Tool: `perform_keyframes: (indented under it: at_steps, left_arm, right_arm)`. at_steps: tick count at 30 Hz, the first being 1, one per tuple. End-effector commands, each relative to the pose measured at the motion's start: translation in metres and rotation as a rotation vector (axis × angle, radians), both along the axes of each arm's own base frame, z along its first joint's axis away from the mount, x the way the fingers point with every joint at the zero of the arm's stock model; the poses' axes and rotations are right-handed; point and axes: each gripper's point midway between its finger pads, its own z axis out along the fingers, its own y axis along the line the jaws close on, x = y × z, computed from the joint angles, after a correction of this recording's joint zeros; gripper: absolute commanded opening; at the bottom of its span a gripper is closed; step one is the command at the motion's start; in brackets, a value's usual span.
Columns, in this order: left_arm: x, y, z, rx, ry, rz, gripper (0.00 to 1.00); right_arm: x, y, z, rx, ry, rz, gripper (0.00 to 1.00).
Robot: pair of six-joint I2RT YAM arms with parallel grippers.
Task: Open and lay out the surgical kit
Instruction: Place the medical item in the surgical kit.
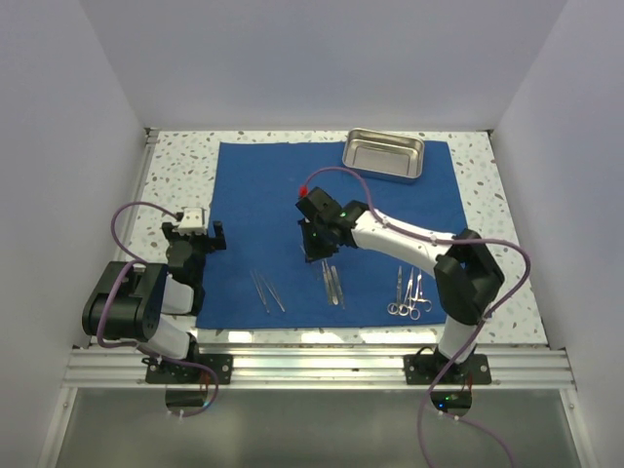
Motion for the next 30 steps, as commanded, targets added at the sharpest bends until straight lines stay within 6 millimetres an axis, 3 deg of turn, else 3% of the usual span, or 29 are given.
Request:
perform_keyframes:
  at_steps: [1,6,12,17,20,30]
  left_arm:
    - [0.008,0.001,0.033,0.012,-0.127,0.004,1.00]
    - [0.008,0.000,0.032,0.012,-0.123,0.003,1.00]
    - [0.008,0.001,0.030,0.008,-0.108,0.004,1.00]
    - [0.008,0.000,0.028,0.007,-0.096,0.003,1.00]
    - [0.008,0.000,0.029,0.009,-0.097,0.001,1.00]
    - [0.008,0.000,0.028,0.007,-0.097,0.003,1.00]
  right_arm:
    - [-0.002,0.036,0.032,0.118,-0.088,0.000,0.00]
    - [-0.027,0.069,0.021,0.109,-0.080,0.081,0.00]
    - [-0.058,0.081,-0.030,0.060,-0.030,0.135,0.00]
    - [-0.054,0.079,-0.057,0.000,-0.045,0.134,0.00]
    - [-0.045,0.078,-0.061,-0.026,-0.079,0.115,0.00]
    - [-0.025,0.096,-0.051,-0.025,-0.152,0.087,0.00]
